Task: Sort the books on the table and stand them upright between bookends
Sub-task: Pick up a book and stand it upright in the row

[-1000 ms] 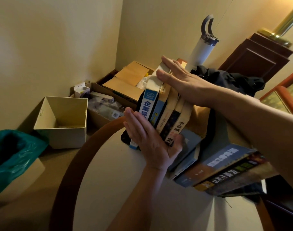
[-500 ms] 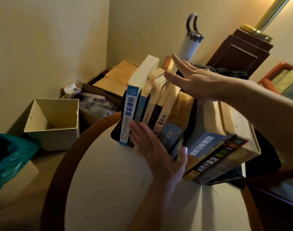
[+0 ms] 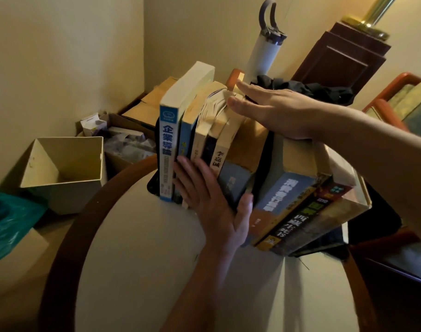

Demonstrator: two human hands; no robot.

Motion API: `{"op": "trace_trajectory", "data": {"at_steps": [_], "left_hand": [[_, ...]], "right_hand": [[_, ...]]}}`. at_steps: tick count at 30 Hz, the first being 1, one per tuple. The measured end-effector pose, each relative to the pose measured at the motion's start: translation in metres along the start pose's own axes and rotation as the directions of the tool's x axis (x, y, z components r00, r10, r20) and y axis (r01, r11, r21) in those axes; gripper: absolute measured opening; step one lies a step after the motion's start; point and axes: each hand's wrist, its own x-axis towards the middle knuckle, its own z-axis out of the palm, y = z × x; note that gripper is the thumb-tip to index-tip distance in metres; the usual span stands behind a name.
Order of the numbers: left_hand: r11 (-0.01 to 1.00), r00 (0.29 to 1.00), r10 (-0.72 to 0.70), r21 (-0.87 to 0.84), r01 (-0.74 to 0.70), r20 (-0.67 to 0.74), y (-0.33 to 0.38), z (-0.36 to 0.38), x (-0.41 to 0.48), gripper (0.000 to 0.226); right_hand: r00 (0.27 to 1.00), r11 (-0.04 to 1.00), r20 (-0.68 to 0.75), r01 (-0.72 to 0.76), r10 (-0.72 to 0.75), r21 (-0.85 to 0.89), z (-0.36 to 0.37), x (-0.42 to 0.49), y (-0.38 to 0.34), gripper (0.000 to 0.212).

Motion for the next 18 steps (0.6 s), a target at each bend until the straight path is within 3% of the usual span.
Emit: {"op": "trace_trajectory", "data": {"at_steps": [9,18], "left_hand": [[0.988,0.991,0.125,0.093,-0.120,-0.043,-0.018,0.006,0.006,0.087],[0.988,0.989,0.124,0.106,-0.115,-0.083,-0.019,0.012,0.009,0.083]], "right_hand": [[1.000,1.000,0.000,0.006,-0.006,-0.001,-0.001,0.000,-0.003,0.084],[1.000,1.000,-0.001,0.011,-0.011,0.013,0.000,0.002,-0.005,0.081]]}}
